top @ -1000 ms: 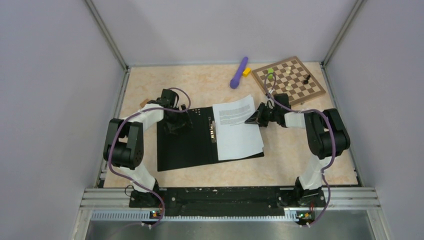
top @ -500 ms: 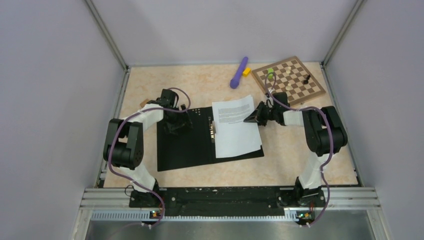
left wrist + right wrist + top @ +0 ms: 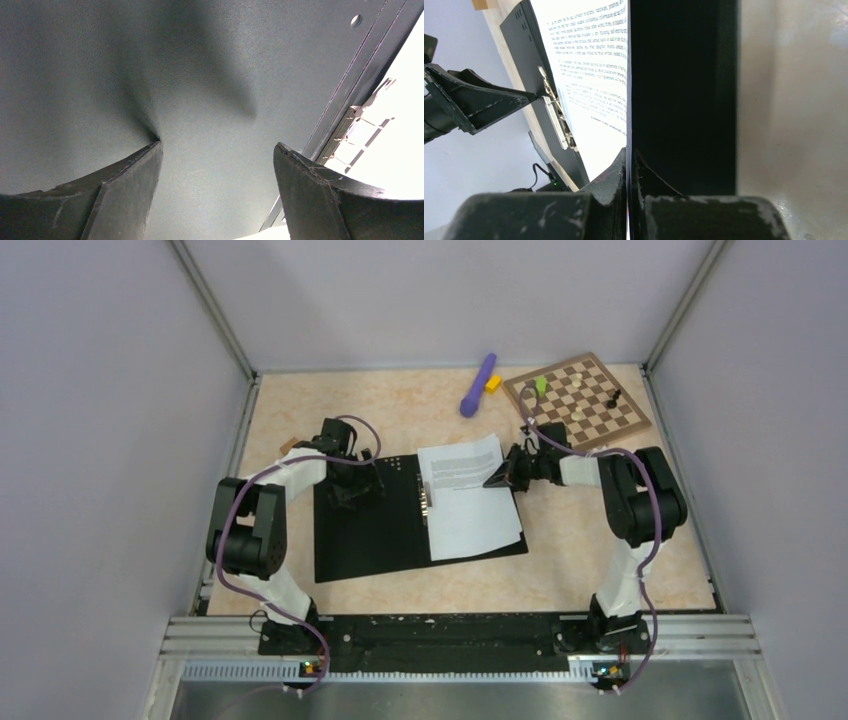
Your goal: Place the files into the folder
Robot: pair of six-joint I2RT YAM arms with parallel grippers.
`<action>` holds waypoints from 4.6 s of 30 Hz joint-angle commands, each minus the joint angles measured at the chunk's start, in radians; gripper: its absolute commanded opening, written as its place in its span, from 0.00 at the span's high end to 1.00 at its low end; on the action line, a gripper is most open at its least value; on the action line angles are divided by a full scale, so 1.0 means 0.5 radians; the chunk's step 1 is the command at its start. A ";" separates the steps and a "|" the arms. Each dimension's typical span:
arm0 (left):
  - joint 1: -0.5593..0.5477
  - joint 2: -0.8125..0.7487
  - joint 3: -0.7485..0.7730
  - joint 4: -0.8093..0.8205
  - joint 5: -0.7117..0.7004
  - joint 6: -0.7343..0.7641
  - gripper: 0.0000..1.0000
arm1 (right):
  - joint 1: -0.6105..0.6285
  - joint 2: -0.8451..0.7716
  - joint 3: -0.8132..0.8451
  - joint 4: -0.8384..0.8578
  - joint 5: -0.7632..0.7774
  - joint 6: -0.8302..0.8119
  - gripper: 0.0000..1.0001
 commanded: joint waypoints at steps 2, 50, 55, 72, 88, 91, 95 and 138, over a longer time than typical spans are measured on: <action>-0.013 0.069 -0.094 0.113 0.068 -0.004 0.14 | 0.025 -0.012 0.030 -0.043 -0.040 -0.080 1.00; -0.388 1.039 1.459 0.222 0.162 -0.120 0.17 | 0.059 -0.421 0.048 -0.599 0.336 -0.387 0.30; -0.387 1.068 1.468 0.238 0.174 -0.125 0.17 | 0.061 -0.493 -0.054 -0.588 0.270 -0.395 0.29; -0.383 0.952 1.502 0.112 0.146 -0.005 0.17 | 0.059 -0.600 -0.083 -0.743 0.464 -0.546 0.26; -0.187 0.543 1.325 -0.286 -0.047 0.075 0.15 | 0.046 0.018 0.716 -0.896 0.923 -0.445 0.20; -0.113 0.440 1.123 -0.283 -0.033 0.067 0.15 | 0.043 0.137 0.809 -0.923 0.969 -0.460 0.20; -0.089 0.285 0.865 -0.285 -0.078 0.084 0.15 | 0.045 0.209 0.902 -0.923 0.958 -0.464 0.20; -0.058 0.366 0.478 -0.175 0.035 0.118 0.15 | 0.838 -1.944 -0.986 -0.832 1.355 1.340 0.13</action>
